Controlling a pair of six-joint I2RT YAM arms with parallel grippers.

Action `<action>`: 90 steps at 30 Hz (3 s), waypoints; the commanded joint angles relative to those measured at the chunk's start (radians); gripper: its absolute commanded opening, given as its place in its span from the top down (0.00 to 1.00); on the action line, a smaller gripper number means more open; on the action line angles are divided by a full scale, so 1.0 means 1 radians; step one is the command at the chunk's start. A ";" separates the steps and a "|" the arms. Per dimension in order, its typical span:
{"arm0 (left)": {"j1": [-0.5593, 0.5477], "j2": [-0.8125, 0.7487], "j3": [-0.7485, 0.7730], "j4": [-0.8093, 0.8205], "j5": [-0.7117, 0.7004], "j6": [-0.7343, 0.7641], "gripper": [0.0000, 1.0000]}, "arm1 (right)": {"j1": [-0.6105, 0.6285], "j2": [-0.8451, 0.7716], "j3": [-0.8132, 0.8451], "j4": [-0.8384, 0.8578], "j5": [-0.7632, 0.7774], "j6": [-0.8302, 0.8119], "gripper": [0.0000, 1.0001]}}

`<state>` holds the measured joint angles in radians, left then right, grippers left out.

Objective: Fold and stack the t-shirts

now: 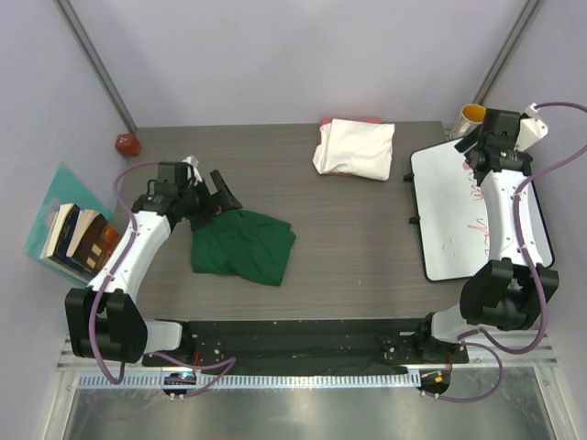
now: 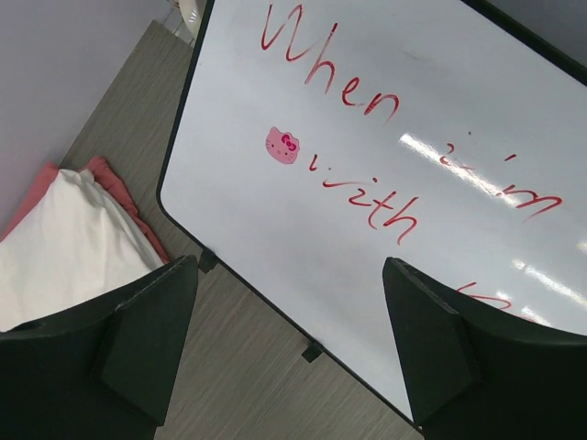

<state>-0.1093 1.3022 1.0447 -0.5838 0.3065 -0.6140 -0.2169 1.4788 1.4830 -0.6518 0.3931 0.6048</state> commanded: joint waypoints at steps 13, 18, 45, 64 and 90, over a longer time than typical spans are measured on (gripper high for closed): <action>-0.001 0.020 0.008 0.042 0.020 0.022 0.00 | -0.105 0.042 0.050 -0.062 -0.221 -0.024 0.13; -0.001 0.029 -0.003 0.050 0.025 0.022 0.00 | -0.105 -0.119 -0.076 -0.074 -0.187 -0.027 0.13; -0.001 0.037 -0.017 0.065 0.062 0.017 0.00 | -0.105 -0.523 -0.461 -0.341 -0.063 0.173 0.12; -0.056 0.052 0.051 0.047 0.071 0.017 0.00 | -0.105 -0.798 -0.662 -0.470 0.003 0.262 0.11; -0.109 0.068 0.113 0.006 0.062 0.023 0.00 | -0.105 -0.731 -0.638 -0.456 0.138 0.454 0.12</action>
<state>-0.2142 1.3594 1.1114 -0.5808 0.3580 -0.6117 -0.3218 0.6746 0.8265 -1.1717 0.5148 1.0065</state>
